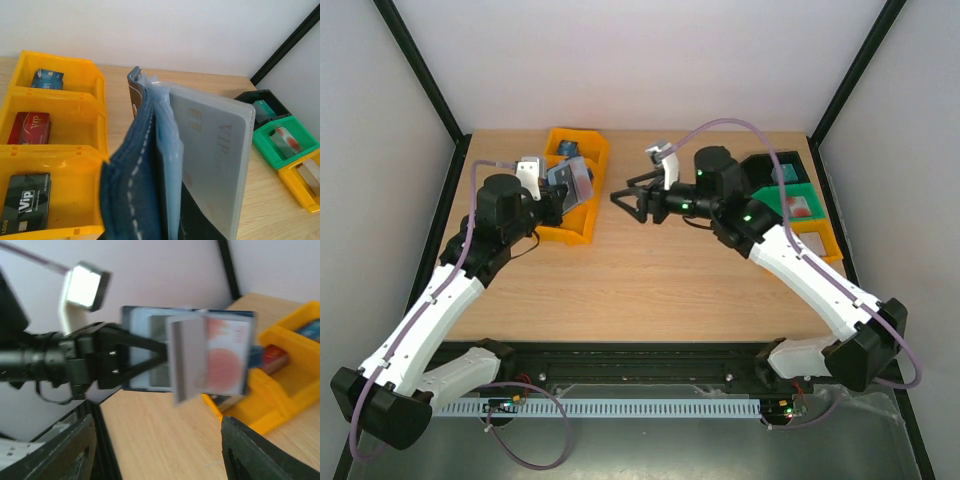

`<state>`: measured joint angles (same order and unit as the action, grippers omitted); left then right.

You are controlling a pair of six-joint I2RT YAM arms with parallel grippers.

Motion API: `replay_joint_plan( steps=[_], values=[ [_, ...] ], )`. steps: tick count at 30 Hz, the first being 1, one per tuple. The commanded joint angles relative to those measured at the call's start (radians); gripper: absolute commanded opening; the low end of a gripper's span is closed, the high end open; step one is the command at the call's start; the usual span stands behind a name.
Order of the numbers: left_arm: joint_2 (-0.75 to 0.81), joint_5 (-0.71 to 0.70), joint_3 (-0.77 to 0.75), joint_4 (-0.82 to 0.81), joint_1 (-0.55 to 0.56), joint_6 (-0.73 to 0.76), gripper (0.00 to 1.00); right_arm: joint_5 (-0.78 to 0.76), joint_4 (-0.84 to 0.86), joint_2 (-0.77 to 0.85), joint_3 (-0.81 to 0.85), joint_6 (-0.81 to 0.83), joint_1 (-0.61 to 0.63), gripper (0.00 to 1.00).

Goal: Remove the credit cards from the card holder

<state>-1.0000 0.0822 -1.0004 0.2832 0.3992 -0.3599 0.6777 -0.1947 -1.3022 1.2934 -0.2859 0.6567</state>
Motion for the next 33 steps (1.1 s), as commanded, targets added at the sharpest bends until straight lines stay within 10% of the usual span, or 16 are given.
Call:
replay_joint_plan(
  steps=[1, 19, 33],
  values=[
    [0.018, 0.049, -0.012, -0.039, 0.003, -0.024, 0.02, 0.051, 0.188, -0.041, -0.018, -0.067, 0.067, 0.67],
    [0.031, 0.183, 0.036, -0.149, -0.005, -0.049, 0.02, -0.168, 0.143, -0.249, 0.143, -0.128, 0.136, 0.79],
    [0.153, 0.492, 0.207, -0.467, -0.099, -0.185, 0.02, -0.007, 0.186, -0.143, 0.076, -0.149, 0.071, 0.07]
  ],
)
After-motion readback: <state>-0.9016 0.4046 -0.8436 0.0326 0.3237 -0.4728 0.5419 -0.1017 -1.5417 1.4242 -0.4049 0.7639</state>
